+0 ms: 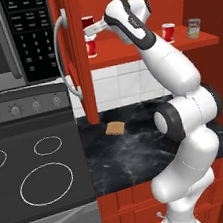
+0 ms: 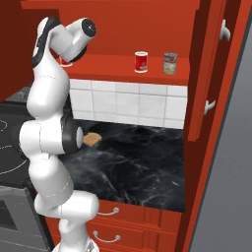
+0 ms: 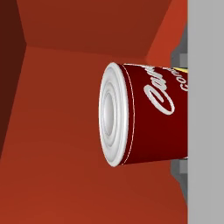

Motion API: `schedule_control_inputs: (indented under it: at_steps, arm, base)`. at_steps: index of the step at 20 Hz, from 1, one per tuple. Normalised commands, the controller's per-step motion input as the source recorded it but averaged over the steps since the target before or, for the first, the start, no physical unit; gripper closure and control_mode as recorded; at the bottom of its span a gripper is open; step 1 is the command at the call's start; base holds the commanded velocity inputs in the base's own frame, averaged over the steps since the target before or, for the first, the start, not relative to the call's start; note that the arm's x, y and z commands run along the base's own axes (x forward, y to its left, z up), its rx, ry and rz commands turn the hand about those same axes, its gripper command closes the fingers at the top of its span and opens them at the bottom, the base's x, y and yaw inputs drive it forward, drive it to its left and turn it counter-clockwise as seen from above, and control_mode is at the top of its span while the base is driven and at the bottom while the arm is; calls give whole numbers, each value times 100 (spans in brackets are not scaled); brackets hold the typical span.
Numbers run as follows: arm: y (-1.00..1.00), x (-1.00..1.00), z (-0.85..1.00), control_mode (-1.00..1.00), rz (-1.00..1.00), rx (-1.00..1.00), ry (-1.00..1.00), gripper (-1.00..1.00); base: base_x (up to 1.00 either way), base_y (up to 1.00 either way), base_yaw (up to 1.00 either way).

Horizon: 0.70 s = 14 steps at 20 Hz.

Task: Stack two cans on top of the other two cans in the cabinet.

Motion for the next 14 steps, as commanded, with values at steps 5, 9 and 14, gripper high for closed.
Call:
schedule_control_inputs:
  at_steps: [5, 9, 14]
  arm:
    - [0, 2, -11, -100, 0, 0, 0, 100]
    - [0, 7, -7, -100, 0, 0, 0, 100]
    - [0, 2, -9, -100, 0, 0, 0, 100]
  base:
    - [0, 0, 0]
    - [0, 0, 0]
    - [0, 0, 0]
